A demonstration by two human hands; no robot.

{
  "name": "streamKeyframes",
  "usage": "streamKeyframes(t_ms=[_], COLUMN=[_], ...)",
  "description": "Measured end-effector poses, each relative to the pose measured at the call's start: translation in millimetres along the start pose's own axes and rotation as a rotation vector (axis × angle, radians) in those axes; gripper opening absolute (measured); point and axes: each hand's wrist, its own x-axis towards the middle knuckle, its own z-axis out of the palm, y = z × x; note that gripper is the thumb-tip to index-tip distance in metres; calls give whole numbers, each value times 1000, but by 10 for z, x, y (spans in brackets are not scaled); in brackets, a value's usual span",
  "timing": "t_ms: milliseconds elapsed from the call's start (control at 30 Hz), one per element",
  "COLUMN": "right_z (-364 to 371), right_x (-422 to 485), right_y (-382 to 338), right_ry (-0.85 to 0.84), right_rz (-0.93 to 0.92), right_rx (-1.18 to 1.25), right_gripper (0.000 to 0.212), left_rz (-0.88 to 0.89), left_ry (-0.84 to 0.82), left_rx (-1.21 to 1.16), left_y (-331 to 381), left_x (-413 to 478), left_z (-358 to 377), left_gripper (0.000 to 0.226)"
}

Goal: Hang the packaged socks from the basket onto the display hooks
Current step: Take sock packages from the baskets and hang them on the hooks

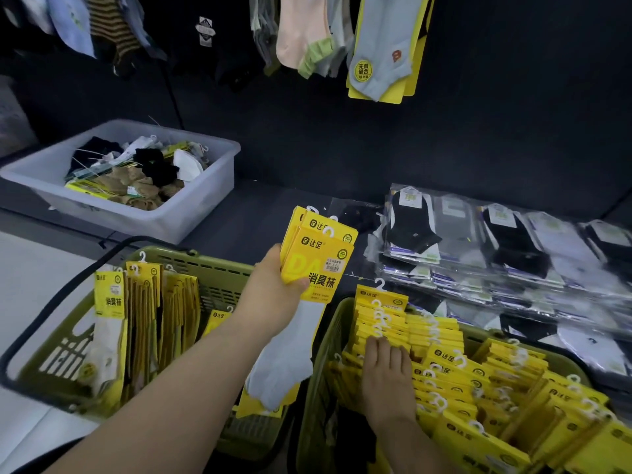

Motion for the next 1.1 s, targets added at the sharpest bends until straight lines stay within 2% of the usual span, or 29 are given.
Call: streamKeyframes(t_ms=[167, 267, 367, 533, 733, 900, 1100], right_z=[84, 24, -4, 71, 123, 100, 74], right_x=[-107, -193, -219, -178, -225, -217, -179], right_y=[134, 226, 283, 212, 238, 312, 233], right_ry=[-45, -7, 72, -22, -30, -58, -42], right_rz=[-68, -138, -203, -189, -180, -157, 53], right_rx=[-20, -44, -42, 79, 108, 187, 292], right_gripper=[75, 80, 72, 59, 66, 58, 87], left_rz=[15, 22, 15, 0, 5, 20, 42], left_ry=[-35, -42, -54, -69, -69, -81, -88], left_rx=[20, 41, 44, 56, 53, 69, 94], left_y=[24, 42, 61, 85, 102, 94, 71], left_x=[-3, -23, -39, -59, -72, -69, -77], left_z=[30, 36, 39, 29, 8, 8, 15], left_gripper=[25, 25, 25, 26, 31, 33, 31])
